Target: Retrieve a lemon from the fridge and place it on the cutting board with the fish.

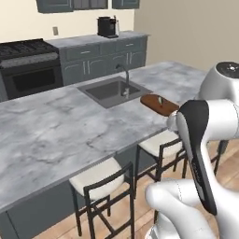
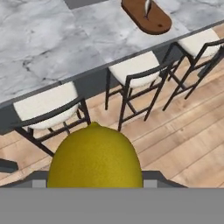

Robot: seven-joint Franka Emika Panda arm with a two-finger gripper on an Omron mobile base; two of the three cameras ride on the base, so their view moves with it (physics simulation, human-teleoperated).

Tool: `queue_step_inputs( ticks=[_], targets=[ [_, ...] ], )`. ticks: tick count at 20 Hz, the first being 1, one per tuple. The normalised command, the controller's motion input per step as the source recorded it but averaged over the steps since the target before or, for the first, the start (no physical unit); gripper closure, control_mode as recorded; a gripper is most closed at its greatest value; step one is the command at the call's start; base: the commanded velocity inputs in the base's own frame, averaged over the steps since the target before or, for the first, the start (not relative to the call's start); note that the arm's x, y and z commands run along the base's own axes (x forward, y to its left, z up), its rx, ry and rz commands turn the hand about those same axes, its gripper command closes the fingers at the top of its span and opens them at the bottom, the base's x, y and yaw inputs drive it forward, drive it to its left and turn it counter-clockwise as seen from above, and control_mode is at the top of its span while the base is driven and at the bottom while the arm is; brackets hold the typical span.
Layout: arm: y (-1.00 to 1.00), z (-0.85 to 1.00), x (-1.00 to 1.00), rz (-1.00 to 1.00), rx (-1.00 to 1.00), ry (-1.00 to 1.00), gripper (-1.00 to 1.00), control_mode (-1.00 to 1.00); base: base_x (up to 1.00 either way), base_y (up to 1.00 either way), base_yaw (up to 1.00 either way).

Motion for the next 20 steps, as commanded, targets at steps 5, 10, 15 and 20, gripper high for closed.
queue_step_inputs(
  ticks=[5,10,15,20],
  targets=[
    [0.0,0.0,0.0,0.0,0.0,0.0,1.0,1.0,0.7,-1.0,0.07],
    [0.0,0.0,0.0,0.0,0.0,0.0,1.0,1.0,0.66,-1.0,0.23],
    [0.0,0.0,0.0,0.0,0.0,0.0,1.0,1.0,0.4,-1.0,0.37],
    [0.0,0.0,0.0,0.0,0.0,0.0,1.0,1.0,0.27,-0.55,0.25]
  ],
)
